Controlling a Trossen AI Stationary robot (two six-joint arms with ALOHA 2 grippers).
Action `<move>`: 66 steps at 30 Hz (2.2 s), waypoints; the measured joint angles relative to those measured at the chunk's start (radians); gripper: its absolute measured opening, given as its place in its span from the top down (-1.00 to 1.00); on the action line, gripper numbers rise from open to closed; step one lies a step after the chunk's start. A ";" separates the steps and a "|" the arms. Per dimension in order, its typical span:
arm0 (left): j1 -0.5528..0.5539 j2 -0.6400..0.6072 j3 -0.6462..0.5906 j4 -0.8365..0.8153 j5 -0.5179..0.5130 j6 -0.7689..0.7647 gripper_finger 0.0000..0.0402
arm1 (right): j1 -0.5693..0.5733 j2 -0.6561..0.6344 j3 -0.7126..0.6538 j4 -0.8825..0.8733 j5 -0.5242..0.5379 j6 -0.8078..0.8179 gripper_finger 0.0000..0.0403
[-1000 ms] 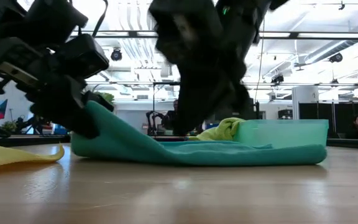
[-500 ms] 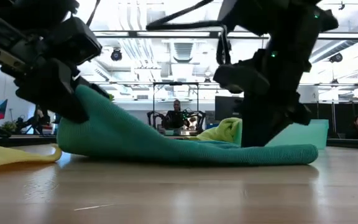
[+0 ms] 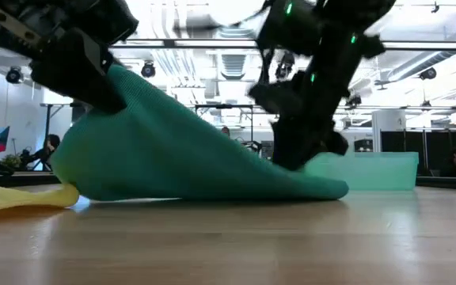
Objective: Fold microfiber towels
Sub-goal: Fold the blue towel
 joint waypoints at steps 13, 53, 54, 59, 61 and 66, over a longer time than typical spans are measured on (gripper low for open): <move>0.034 0.086 0.221 -0.249 0.003 0.288 1.00 | 0.220 0.027 -0.007 0.264 0.131 0.197 0.96; 0.125 0.471 0.759 -0.601 0.307 0.697 1.00 | 0.667 -0.024 0.122 -0.247 0.429 0.963 0.96; 0.132 0.495 0.803 -0.632 0.317 0.714 1.00 | 0.687 -0.021 0.122 -0.250 0.446 0.998 0.96; 0.160 0.614 1.017 -0.802 0.343 0.809 1.00 | 0.765 -0.006 0.138 -0.275 0.516 1.128 0.96; 0.172 0.664 1.096 -0.873 0.348 0.830 1.00 | 0.785 0.000 0.147 -0.305 0.516 1.150 0.96; 0.207 0.765 1.265 -1.007 0.394 0.833 1.00 | 0.814 0.001 0.167 -0.377 0.516 1.176 0.96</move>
